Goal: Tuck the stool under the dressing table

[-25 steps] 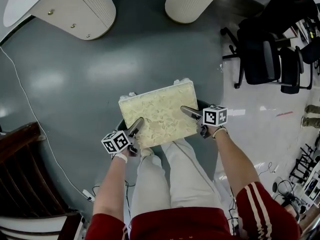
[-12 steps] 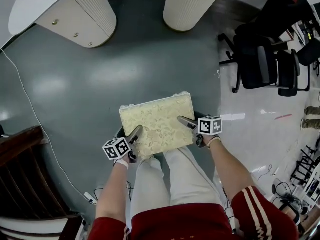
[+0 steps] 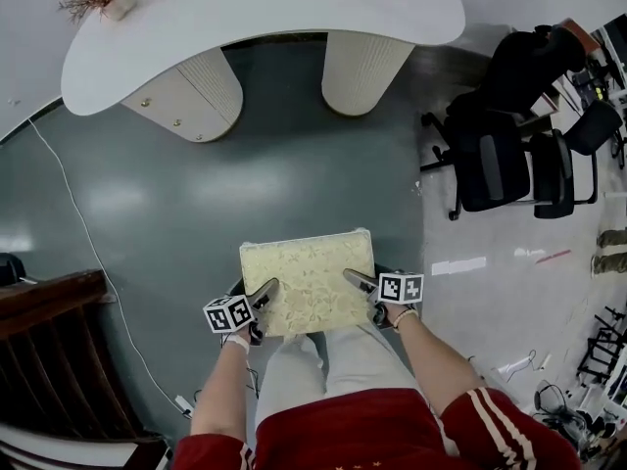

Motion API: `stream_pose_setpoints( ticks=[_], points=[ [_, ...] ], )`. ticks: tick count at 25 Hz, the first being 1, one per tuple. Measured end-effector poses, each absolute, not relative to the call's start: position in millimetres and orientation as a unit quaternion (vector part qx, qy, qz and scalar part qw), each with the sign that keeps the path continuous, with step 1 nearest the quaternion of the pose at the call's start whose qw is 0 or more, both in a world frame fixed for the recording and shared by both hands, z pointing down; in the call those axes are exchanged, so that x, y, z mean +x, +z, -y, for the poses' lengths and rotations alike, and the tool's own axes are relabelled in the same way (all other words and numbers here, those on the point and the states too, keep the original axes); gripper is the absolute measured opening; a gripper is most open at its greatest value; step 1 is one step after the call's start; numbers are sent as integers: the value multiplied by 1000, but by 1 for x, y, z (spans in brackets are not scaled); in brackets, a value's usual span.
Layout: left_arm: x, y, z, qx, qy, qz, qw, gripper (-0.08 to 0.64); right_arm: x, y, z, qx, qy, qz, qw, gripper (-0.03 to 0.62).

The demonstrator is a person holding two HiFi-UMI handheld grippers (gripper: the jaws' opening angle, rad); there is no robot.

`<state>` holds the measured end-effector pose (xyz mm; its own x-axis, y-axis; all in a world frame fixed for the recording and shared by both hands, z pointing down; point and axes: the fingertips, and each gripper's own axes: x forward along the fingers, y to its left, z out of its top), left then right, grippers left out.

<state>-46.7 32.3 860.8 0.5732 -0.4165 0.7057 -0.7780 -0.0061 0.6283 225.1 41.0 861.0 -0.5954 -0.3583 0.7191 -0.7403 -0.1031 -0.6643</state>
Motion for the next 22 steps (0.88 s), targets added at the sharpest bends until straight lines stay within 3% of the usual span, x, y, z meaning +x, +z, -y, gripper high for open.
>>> stream_pose_setpoints(
  ticks=[6,22],
  points=[
    [-48,841,22,711,170,424,535,472,223,848,-3,436,611,648,130,454],
    [-91,823,101,733,146,391,537,464,181,804,66,484,573,647,138,441]
  ],
)
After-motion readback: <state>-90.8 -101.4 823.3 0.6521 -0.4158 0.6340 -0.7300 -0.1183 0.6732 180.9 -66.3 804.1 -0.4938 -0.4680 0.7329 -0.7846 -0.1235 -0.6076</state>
